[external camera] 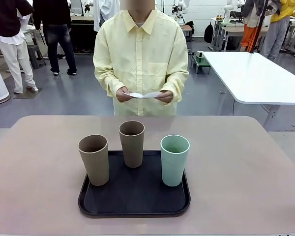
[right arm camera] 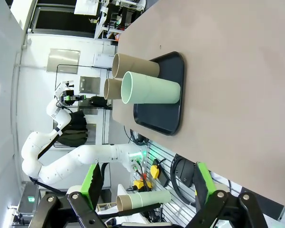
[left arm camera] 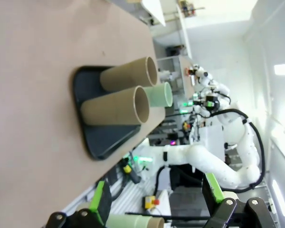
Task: Place coasters on the table and set cups on them.
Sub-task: Pick up one Reusable plastic cup and place it on a coaster set by the human.
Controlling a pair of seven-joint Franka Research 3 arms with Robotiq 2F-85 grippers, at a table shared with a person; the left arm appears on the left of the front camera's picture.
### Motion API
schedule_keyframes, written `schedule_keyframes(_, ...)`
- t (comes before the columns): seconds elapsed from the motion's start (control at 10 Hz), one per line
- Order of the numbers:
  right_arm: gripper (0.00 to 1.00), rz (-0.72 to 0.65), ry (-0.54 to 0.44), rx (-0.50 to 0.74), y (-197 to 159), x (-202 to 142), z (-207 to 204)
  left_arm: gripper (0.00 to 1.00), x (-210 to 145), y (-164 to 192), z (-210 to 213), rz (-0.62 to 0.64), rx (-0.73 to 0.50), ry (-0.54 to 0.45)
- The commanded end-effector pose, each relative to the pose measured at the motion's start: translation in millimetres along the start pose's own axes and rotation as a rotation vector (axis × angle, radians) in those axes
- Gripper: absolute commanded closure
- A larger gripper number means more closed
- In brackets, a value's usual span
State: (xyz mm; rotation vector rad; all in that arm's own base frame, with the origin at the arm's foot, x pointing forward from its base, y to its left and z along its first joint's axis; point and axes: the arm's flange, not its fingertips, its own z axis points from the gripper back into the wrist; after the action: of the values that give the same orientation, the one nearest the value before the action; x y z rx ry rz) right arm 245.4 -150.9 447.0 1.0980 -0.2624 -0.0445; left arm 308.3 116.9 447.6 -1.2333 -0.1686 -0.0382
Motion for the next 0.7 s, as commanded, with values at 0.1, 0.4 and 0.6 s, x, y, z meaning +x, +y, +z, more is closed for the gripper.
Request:
schedule_keyframes(0.1,0.00,0.001,-0.009,0.011,-1.0,2.1,0.1,0.00,0.1,-0.5,1.0,-0.002,-0.016,-0.007)
schedule_keyframes(0.4,0.00,0.001,-0.009,0.011,-1.0,2.1,0.1,0.00,0.1,-0.5,1.0,-0.002,-0.016,-0.007)
schedule_keyframes(0.6,0.00,0.001,-0.009,0.011,-1.0,2.1,0.1,0.00,0.1,-0.5,1.0,-0.002,-0.016,-0.007)
